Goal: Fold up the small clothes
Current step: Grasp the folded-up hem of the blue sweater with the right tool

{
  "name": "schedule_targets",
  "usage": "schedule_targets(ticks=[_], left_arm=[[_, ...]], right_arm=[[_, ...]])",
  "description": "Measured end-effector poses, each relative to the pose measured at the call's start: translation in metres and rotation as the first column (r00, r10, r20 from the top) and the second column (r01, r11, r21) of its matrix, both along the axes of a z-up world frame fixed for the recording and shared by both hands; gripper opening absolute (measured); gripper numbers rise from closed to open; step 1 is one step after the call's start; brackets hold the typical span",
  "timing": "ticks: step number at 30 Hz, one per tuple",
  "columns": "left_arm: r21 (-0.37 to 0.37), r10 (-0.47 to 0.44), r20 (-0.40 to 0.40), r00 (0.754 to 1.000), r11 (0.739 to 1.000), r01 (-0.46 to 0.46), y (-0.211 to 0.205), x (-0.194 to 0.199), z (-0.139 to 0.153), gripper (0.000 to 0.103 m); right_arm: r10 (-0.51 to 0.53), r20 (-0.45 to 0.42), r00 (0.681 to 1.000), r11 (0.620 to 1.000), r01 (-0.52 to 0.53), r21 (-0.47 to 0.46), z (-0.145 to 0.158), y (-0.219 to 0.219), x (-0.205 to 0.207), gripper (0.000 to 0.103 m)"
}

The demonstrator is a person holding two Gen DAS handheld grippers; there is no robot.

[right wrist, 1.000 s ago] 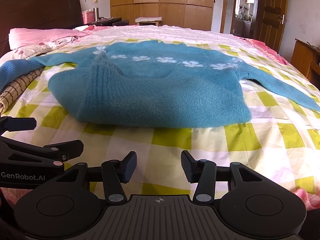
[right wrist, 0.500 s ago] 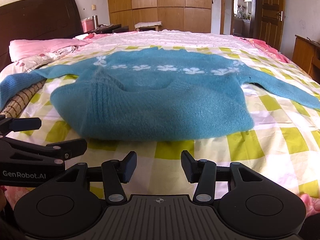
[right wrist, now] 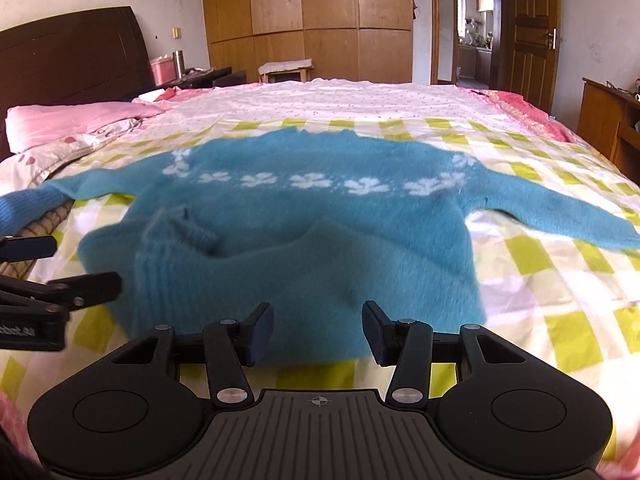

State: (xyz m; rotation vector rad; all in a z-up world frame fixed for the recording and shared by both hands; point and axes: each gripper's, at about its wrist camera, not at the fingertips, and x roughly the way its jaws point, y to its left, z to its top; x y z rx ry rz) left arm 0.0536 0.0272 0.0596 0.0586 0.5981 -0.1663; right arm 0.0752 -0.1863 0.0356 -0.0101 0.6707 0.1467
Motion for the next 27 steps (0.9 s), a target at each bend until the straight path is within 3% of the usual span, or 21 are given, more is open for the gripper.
schedule_targets(ticks=[6, 12, 17, 23, 27], left_arm=[[-0.05, 0.011, -0.033, 0.999, 0.999, -0.012, 0.027, 0.053, 0.001, 0.103], [-0.053, -0.028, -0.052, 0.998, 0.998, 0.026, 0.037, 0.109, -0.011, 0.103], [-0.093, -0.107, -0.103, 0.989, 0.991, 0.098, 0.04, 0.148, -0.02, 0.103], [-0.264, -0.245, -0.218, 0.945, 0.947, 0.185, 0.055, 0.18, -0.033, 0.1], [-0.347, -0.331, -0.279, 0.901, 0.91, 0.227, 0.061, 0.181, -0.041, 0.099]], right_arm=[[0.012, -0.007, 1.0, 1.0, -0.012, 0.009, 0.01, -0.005, 0.045, 0.047], [0.032, -0.049, 0.998, 0.999, -0.033, -0.025, 0.006, -0.01, 0.1, 0.047], [0.116, -0.153, 0.981, 0.993, -0.114, 0.022, -0.001, -0.011, 0.149, 0.047], [0.259, -0.258, 0.931, 0.966, -0.254, 0.056, -0.013, 0.007, 0.189, 0.048], [0.351, -0.363, 0.863, 0.935, -0.347, 0.079, -0.024, 0.019, 0.192, 0.048]])
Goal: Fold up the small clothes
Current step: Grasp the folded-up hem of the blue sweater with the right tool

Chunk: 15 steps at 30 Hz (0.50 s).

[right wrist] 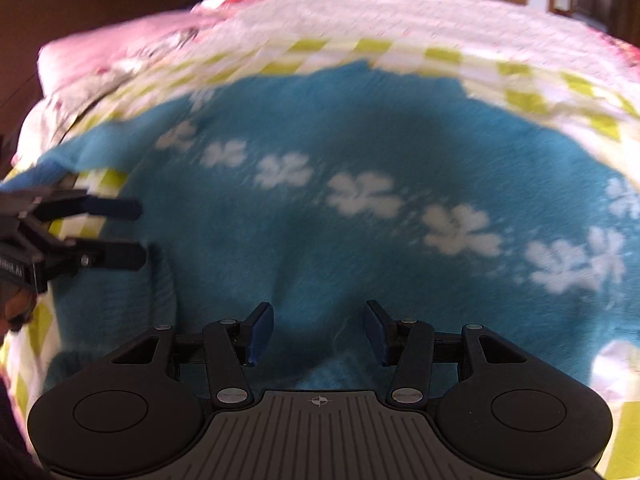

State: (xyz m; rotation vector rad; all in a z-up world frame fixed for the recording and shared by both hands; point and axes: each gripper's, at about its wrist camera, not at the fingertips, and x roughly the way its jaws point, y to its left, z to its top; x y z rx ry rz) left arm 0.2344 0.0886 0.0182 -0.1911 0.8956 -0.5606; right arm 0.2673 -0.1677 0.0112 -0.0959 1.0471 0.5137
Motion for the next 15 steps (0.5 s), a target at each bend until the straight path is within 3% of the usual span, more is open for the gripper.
schedule_targets(ticks=[3, 8, 15], left_arm=[[-0.025, -0.076, -0.051, 0.996, 0.997, 0.074, 0.003, -0.014, -0.002, 0.099], [-0.036, -0.2, -0.112, 0.973, 0.98, 0.197, 0.005, -0.051, 0.003, 0.099], [-0.037, -0.299, -0.132, 0.945, 0.954, 0.297, 0.017, -0.132, 0.032, 0.099]], right_arm=[[0.09, -0.049, 0.995, 0.995, -0.092, -0.04, -0.001, 0.005, -0.013, 0.051], [0.165, -0.181, 0.97, 0.986, -0.168, -0.006, 0.013, -0.007, -0.042, 0.051], [0.298, -0.282, 0.912, 0.942, -0.329, -0.07, 0.041, -0.023, -0.135, 0.051]])
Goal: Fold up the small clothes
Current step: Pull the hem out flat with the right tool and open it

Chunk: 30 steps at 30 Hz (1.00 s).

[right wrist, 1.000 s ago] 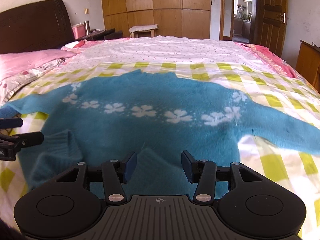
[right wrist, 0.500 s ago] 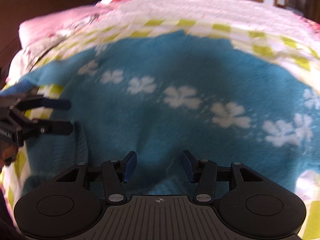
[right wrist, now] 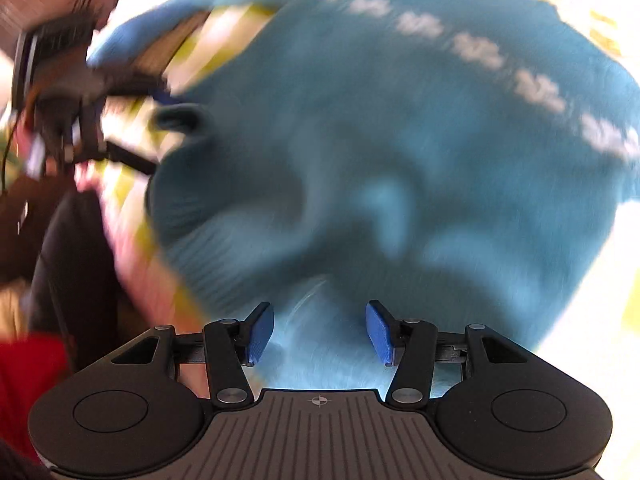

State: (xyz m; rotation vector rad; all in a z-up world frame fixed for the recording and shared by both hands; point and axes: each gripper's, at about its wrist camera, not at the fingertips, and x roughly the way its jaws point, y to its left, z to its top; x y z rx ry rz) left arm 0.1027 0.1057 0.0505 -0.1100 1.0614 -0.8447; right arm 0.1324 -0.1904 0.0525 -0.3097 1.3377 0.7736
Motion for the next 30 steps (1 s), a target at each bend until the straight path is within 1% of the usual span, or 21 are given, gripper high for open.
schedule_targets(ticks=[2, 4, 7, 10, 11, 13, 16, 18, 20, 22, 25, 27, 28, 29, 30], left_arm=[[0.003, 0.012, 0.014, 1.0, 1.0, -0.012, 0.005, -0.02, 0.007, 0.099], [0.013, 0.043, 0.051, 0.998, 0.999, -0.044, 0.004, -0.038, 0.012, 0.099], [0.052, 0.093, 0.121, 0.988, 0.994, -0.1, -0.003, -0.054, 0.013, 0.099], [0.069, 0.162, 0.179, 0.971, 0.982, -0.176, -0.016, -0.064, 0.007, 0.099], [0.065, 0.185, 0.184, 0.965, 0.978, -0.2, -0.019, -0.069, 0.005, 0.099], [0.079, 0.215, 0.203, 0.955, 0.969, -0.235, -0.031, -0.074, 0.0, 0.099], [0.105, 0.215, 0.23, 0.949, 0.964, -0.244, -0.047, -0.082, -0.01, 0.099], [0.142, 0.212, 0.242, 0.947, 0.958, -0.251, -0.058, -0.086, -0.018, 0.099], [0.162, 0.196, 0.233, 0.952, 0.958, -0.237, -0.068, -0.088, -0.026, 0.099], [0.174, 0.182, 0.226, 0.957, 0.959, -0.223, -0.076, -0.09, -0.031, 0.099], [0.187, 0.153, 0.227, 0.962, 0.962, -0.197, -0.088, -0.094, -0.031, 0.099], [0.196, 0.134, 0.24, 0.962, 0.963, -0.183, -0.094, -0.099, -0.03, 0.099], [0.201, 0.125, 0.247, 0.961, 0.963, -0.177, -0.097, -0.1, -0.029, 0.099], [0.205, 0.121, 0.252, 0.96, 0.963, -0.175, -0.099, -0.1, -0.029, 0.099], [0.207, 0.12, 0.253, 0.96, 0.963, -0.175, -0.101, -0.101, -0.03, 0.099]], right_arm=[[0.013, 0.012, 1.0, 1.0, -0.013, -0.022, 0.004, -0.005, -0.027, 0.051], [-0.007, 0.038, 0.999, 1.0, 0.007, -0.012, 0.006, -0.01, -0.046, 0.051], [-0.091, 0.114, 0.989, 0.995, 0.087, 0.039, 0.006, -0.013, -0.061, 0.051], [-0.188, 0.195, 0.963, 0.981, 0.174, 0.088, 0.001, -0.013, -0.072, 0.051], [-0.228, 0.216, 0.95, 0.972, 0.21, 0.102, -0.002, -0.014, -0.073, 0.051], [-0.318, 0.248, 0.915, 0.948, 0.302, 0.102, -0.008, -0.019, -0.076, 0.051], [-0.439, 0.298, 0.848, 0.898, 0.43, 0.099, -0.019, -0.034, -0.084, 0.051], [-0.516, 0.303, 0.801, 0.854, 0.511, 0.1, -0.026, -0.047, -0.087, 0.051], [-0.571, 0.291, 0.767, 0.816, 0.57, 0.098, -0.035, -0.058, -0.09, 0.05], [-0.594, 0.289, 0.751, 0.798, 0.595, 0.093, -0.041, -0.065, -0.093, 0.048], [-0.608, 0.3, 0.735, 0.783, 0.617, 0.078, -0.046, -0.07, -0.096, 0.042], [-0.621, 0.285, 0.73, 0.773, 0.63, 0.07, -0.051, -0.074, -0.095, 0.034], [-0.633, 0.259, 0.729, 0.767, 0.636, 0.086, -0.053, -0.078, -0.095, 0.033], [-0.644, 0.245, 0.725, 0.76, 0.642, 0.101, -0.054, -0.081, -0.095, 0.029], [-0.644, 0.244, 0.725, 0.761, 0.64, 0.107, -0.054, -0.082, -0.095, 0.021]])
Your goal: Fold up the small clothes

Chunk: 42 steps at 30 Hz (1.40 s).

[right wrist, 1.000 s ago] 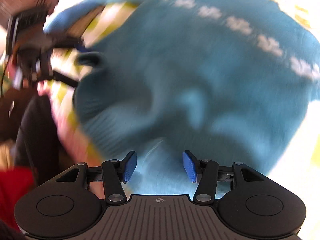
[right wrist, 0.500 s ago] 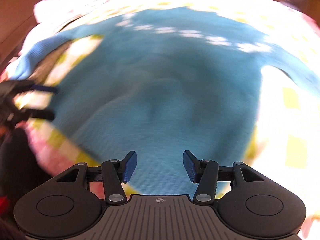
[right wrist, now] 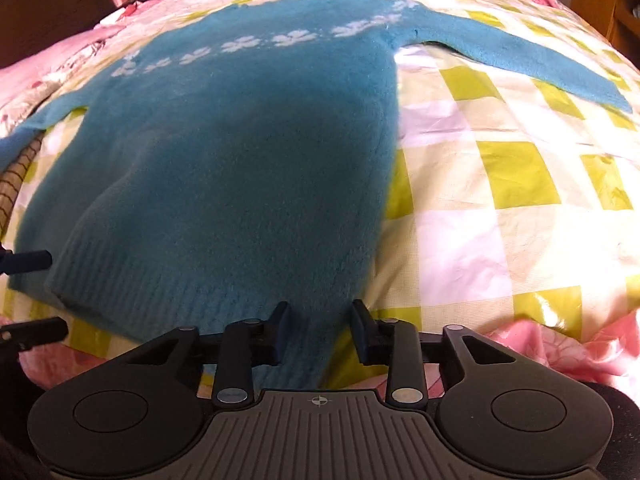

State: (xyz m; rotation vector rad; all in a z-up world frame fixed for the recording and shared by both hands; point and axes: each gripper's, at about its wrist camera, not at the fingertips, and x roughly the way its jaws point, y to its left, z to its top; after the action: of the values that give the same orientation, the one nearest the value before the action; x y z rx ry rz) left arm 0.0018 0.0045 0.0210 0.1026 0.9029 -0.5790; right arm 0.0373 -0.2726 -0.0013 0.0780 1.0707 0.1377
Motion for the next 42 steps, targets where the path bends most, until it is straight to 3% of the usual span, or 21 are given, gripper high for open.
schedule_targets(ticks=[3, 8, 13, 14, 20, 23, 30, 42], left_arm=[[-0.005, 0.009, 0.001, 1.0, 1.0, -0.009, -0.005, -0.001, 0.0, 0.099], [-0.036, 0.028, 0.019, 0.999, 0.999, -0.027, -0.003, -0.005, 0.001, 0.099], [-0.044, 0.128, 0.024, 0.992, 0.991, -0.126, 0.002, -0.003, -0.008, 0.1], [-0.053, 0.154, 0.03, 0.988, 0.987, -0.152, 0.003, -0.003, -0.009, 0.1], [-0.035, 0.257, 0.107, 0.961, 0.966, -0.254, -0.002, -0.009, -0.013, 0.1], [-0.007, 0.263, 0.148, 0.954, 0.964, -0.265, -0.008, -0.011, -0.012, 0.1], [0.064, 0.274, 0.215, 0.937, 0.954, -0.293, -0.018, -0.011, -0.007, 0.103], [0.042, 0.316, 0.121, 0.941, 0.946, -0.322, -0.015, 0.006, -0.015, 0.103]], right_arm=[[0.015, 0.008, 1.0, 1.0, -0.015, -0.004, 0.003, -0.007, -0.001, 0.009], [-0.046, 0.012, 0.999, 0.999, 0.046, -0.017, 0.012, -0.034, -0.005, 0.008], [-0.031, 0.015, 0.999, 0.999, 0.031, -0.029, 0.018, -0.03, -0.01, 0.014], [-0.032, 0.022, 0.999, 0.999, 0.033, -0.039, 0.02, -0.028, -0.011, 0.018], [-0.054, 0.152, 0.987, 0.992, 0.069, -0.101, 0.053, -0.007, -0.02, 0.018], [-0.032, 0.188, 0.982, 0.997, 0.043, -0.059, 0.062, 0.006, -0.023, 0.018], [0.087, 0.176, 0.98, 0.996, -0.083, -0.03, 0.044, 0.061, -0.014, 0.018], [0.11, 0.147, 0.983, 0.994, -0.111, -0.002, 0.024, 0.08, -0.004, 0.018]])
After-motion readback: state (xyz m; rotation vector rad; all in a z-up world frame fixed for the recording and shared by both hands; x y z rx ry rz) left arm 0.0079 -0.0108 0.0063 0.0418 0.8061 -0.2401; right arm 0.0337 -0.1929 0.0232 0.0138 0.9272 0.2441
